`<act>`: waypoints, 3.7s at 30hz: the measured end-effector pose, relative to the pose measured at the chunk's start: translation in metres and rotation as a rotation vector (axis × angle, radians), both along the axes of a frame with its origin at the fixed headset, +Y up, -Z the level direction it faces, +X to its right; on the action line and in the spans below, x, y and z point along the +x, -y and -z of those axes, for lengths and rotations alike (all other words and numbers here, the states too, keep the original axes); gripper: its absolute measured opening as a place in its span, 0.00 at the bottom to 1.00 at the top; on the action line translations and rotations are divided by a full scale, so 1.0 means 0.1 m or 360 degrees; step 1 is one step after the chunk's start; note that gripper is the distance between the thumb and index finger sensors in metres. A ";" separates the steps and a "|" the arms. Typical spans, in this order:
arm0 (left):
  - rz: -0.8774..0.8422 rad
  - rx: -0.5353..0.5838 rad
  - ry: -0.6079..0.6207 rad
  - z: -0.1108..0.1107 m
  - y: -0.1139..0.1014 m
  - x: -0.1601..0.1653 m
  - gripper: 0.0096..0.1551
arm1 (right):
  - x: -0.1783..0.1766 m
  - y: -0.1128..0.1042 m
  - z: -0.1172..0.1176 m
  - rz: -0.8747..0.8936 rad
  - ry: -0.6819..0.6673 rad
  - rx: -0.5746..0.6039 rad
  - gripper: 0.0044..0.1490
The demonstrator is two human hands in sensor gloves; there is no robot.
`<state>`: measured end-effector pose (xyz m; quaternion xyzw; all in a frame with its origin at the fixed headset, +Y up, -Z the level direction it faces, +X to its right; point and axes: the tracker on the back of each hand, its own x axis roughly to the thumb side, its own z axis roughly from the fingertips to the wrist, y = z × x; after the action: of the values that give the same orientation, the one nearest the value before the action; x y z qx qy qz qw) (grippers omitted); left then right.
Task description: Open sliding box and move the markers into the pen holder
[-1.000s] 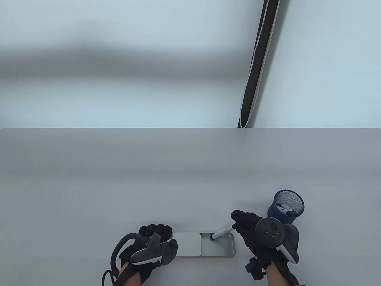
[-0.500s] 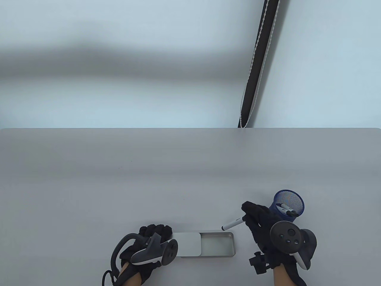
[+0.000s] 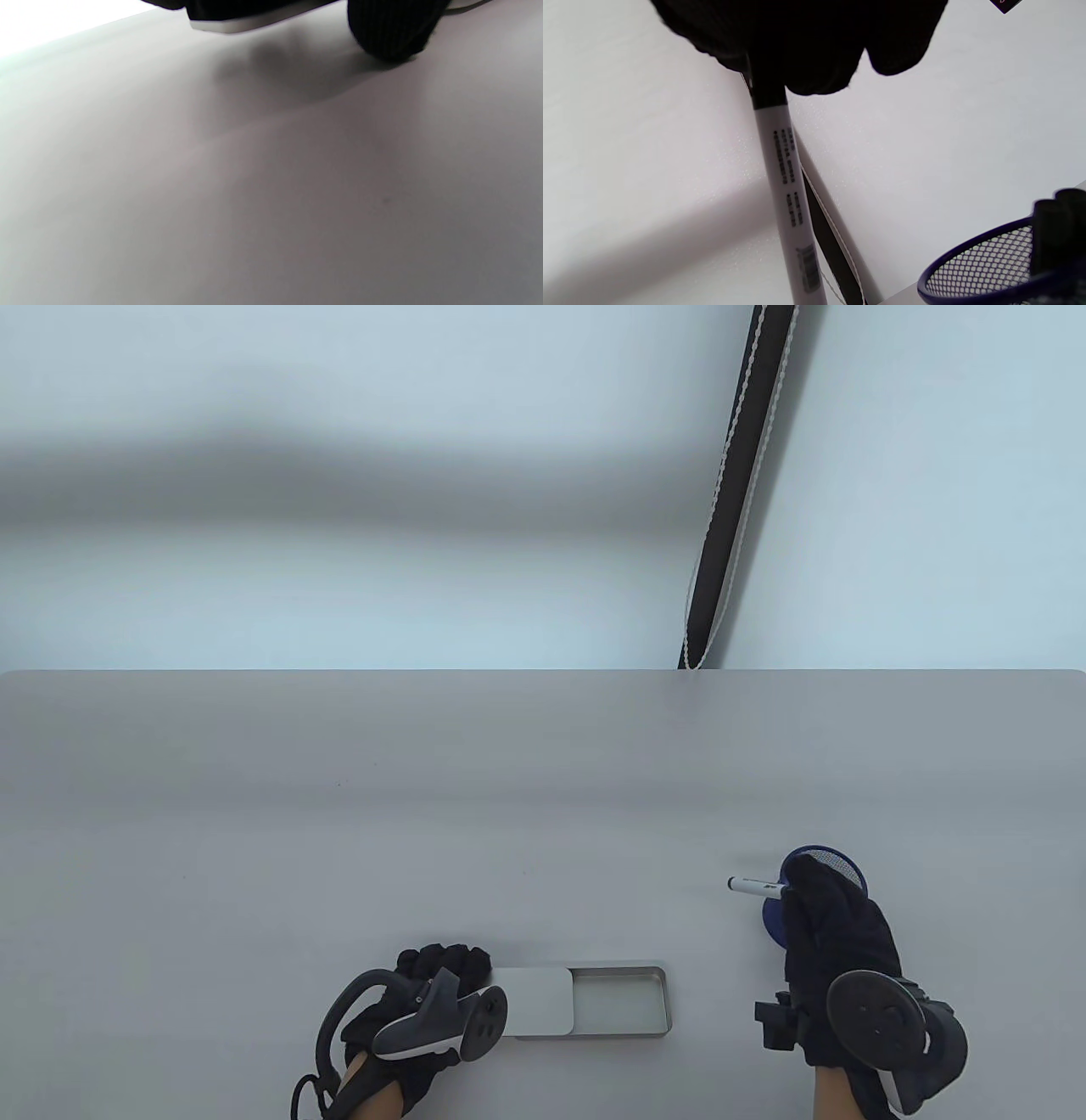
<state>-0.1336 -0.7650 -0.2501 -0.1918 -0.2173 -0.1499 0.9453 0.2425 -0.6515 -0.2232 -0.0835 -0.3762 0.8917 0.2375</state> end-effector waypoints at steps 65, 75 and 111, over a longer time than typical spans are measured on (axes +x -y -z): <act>-0.0001 0.0003 0.0000 0.00 0.00 0.00 0.46 | -0.21 0.23 0.12 -0.0144 0.0158 -0.0229 0.33; -0.0001 0.0002 -0.0002 0.00 0.00 0.00 0.46 | -0.48 0.21 0.14 -0.0149 -0.0037 -0.0370 0.39; -0.0258 -0.0131 -0.0061 0.01 -0.25 -0.16 0.55 | -0.80 0.72 0.36 -0.0246 -0.0377 -0.1111 0.50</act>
<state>-0.1498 -0.7399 -0.2510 -0.2152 -0.2199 -0.0602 0.9496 0.1625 -0.7239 -0.2588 -0.0273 -0.0247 0.9850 0.1687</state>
